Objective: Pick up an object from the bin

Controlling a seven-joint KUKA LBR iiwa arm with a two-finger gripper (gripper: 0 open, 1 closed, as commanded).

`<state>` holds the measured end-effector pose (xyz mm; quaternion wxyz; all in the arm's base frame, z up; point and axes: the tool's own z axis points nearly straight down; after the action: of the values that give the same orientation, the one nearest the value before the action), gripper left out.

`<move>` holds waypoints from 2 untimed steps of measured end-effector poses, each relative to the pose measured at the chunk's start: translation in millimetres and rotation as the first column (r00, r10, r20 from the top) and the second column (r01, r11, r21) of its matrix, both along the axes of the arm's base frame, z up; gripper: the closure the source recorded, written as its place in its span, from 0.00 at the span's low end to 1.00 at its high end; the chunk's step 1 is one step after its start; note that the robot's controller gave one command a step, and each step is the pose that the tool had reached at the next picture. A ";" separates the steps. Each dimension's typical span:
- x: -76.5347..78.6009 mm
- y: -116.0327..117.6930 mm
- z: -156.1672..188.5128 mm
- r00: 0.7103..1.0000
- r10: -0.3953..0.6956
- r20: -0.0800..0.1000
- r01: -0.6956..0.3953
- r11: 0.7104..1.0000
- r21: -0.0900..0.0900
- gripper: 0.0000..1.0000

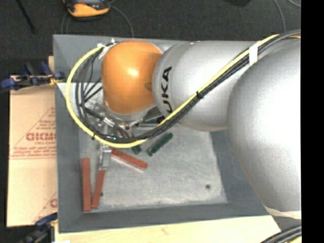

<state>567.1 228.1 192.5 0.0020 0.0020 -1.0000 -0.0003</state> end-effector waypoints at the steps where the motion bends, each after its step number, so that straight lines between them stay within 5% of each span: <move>1: 2.1 -0.8 4.1 1.000 -0.004 0.007 0.004 1.000 0.002 0.00; 2: 44.8 -12.7 -26.7 0.998 -0.057 0.017 0.057 0.998 0.007 0.00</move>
Offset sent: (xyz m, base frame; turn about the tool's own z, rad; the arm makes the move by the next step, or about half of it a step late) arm 0.0789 -0.0279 -0.0665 0.1123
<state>611.9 215.5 165.8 -0.0064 -0.0266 -0.9996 -0.0034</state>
